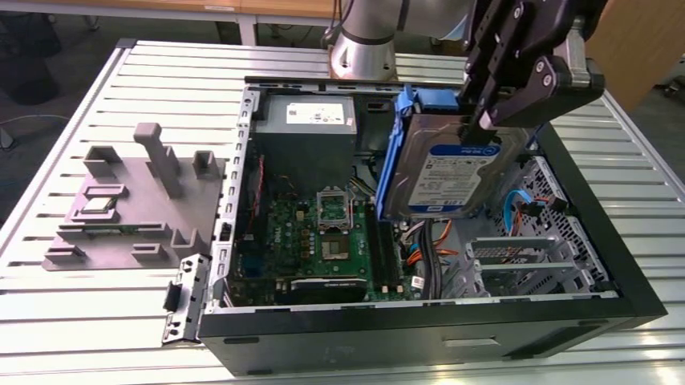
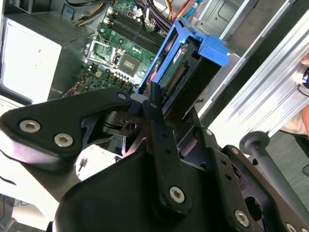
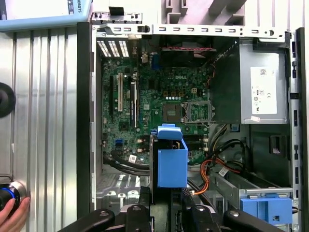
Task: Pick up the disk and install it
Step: 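Pick up the disk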
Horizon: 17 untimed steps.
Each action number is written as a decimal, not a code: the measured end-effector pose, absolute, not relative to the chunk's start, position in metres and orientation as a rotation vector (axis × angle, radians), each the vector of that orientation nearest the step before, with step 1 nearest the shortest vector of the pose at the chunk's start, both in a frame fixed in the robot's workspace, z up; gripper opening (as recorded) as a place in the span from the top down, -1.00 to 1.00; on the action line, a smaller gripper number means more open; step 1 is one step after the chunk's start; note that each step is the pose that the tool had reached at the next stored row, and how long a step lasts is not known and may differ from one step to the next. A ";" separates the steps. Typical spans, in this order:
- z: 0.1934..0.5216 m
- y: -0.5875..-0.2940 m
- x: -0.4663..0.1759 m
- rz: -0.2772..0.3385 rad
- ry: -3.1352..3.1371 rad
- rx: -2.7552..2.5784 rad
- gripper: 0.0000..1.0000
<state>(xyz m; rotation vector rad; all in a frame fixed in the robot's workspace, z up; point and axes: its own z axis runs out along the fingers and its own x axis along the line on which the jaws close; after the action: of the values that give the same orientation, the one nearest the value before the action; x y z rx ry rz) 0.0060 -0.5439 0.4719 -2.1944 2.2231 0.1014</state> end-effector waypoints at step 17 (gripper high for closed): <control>0.471 -0.573 0.008 0.101 2.223 -2.195 0.30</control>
<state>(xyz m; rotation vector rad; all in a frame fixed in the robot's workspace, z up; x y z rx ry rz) 0.0083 -0.5728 0.4712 -2.1947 2.2235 0.1007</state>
